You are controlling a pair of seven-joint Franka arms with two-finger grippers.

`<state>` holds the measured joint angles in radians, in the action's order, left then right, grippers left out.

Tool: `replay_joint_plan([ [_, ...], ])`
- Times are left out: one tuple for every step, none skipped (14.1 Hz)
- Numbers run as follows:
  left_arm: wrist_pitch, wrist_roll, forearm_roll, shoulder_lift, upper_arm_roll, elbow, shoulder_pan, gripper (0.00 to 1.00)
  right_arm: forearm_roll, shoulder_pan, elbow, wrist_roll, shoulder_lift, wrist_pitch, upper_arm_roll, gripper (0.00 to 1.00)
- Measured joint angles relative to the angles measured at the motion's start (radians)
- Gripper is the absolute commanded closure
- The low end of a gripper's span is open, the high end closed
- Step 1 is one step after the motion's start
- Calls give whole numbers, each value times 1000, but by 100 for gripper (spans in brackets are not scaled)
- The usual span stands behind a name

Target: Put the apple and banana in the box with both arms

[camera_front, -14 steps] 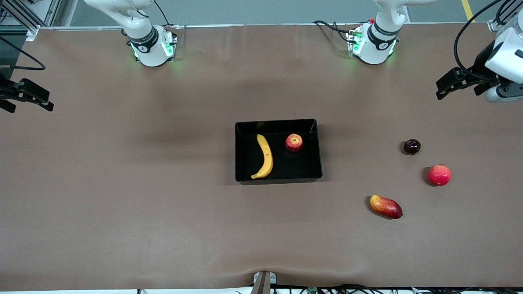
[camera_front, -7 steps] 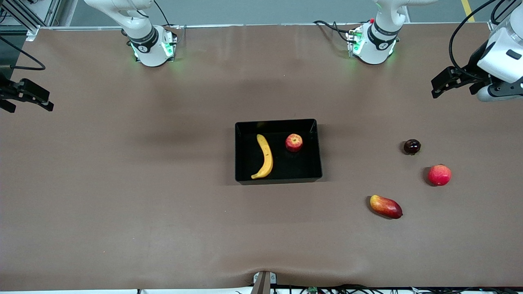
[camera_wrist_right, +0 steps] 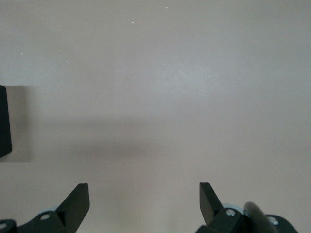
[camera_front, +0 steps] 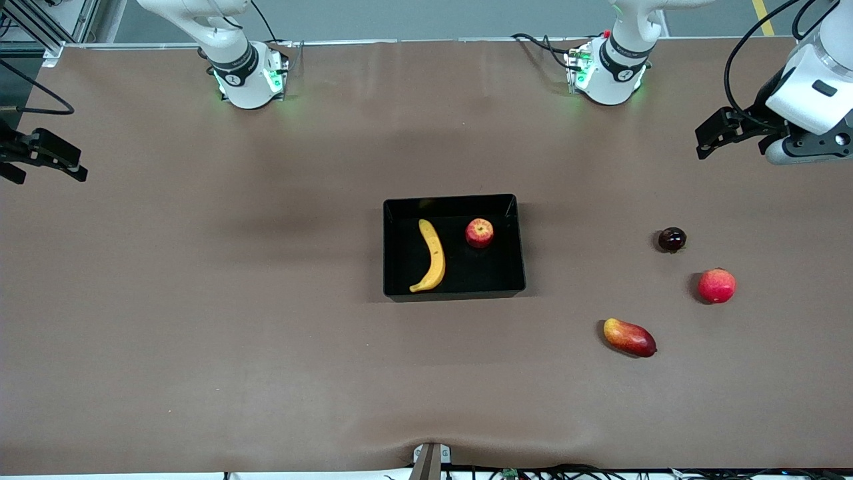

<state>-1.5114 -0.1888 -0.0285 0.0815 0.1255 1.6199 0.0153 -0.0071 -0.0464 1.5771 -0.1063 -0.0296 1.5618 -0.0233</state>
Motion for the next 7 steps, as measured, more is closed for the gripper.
replay_joint_plan([
  [0,0,0,0,-1,0,-1,0,0,0,0,0,0,0,0,0],
  [0,0,0,0,-2,0,-2,0,0,0,0,0,0,0,0,0],
  [0,0,0,0,-3,0,-2,0,0,0,0,0,0,0,0,0],
  [0,0,0,0,-6,-2,-2,0,0,0,0,0,0,0,0,0],
  [-1,0,0,0,-8,-5,-3,0,0,0,0,0,0,0,0,0],
  [-1,0,0,0,-10,-10,-3,0,0,0,0,0,0,0,0,0],
  [-1,0,0,0,-11,-15,-3,0,0,0,0,0,0,0,0,0],
])
